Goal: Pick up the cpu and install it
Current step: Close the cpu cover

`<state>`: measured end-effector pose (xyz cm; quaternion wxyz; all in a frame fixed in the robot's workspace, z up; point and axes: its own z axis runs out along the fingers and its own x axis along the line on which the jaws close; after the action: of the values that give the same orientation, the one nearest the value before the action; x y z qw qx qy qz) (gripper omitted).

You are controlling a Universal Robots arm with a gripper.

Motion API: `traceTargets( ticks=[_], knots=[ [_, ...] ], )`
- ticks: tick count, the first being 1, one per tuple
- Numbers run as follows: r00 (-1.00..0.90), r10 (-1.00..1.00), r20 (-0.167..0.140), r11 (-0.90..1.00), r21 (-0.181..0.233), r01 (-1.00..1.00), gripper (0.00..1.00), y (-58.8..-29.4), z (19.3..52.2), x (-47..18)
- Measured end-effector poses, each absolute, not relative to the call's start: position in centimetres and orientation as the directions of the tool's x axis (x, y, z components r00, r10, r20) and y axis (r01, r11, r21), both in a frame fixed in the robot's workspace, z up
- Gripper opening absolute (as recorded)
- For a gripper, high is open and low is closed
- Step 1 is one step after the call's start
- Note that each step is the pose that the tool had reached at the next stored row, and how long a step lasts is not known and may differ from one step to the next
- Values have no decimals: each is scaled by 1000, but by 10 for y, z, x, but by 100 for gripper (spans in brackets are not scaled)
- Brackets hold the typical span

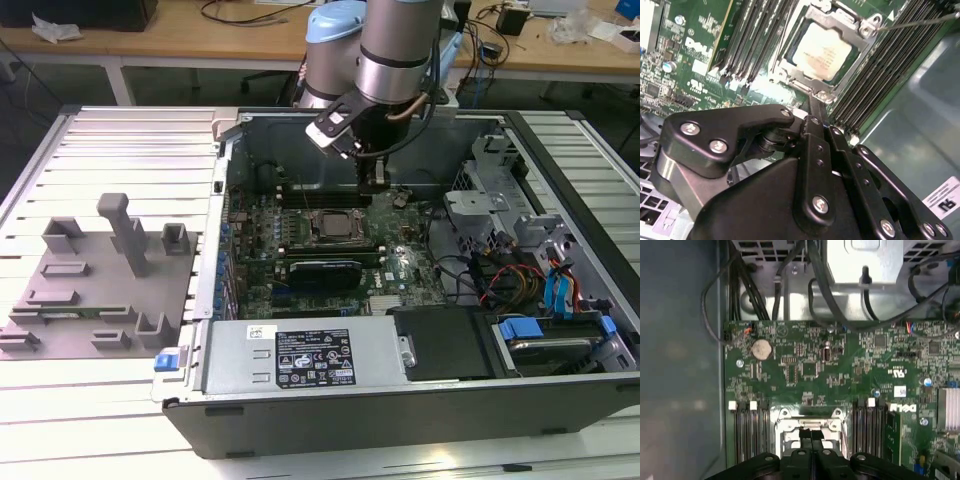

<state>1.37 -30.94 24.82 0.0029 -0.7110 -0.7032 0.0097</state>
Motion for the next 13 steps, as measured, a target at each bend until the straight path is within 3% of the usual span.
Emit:
traceTargets(
  ticks=[13],
  knots=[
    [10,1000,-13,-11,-49,999,11,-309,246,13]
  ],
)
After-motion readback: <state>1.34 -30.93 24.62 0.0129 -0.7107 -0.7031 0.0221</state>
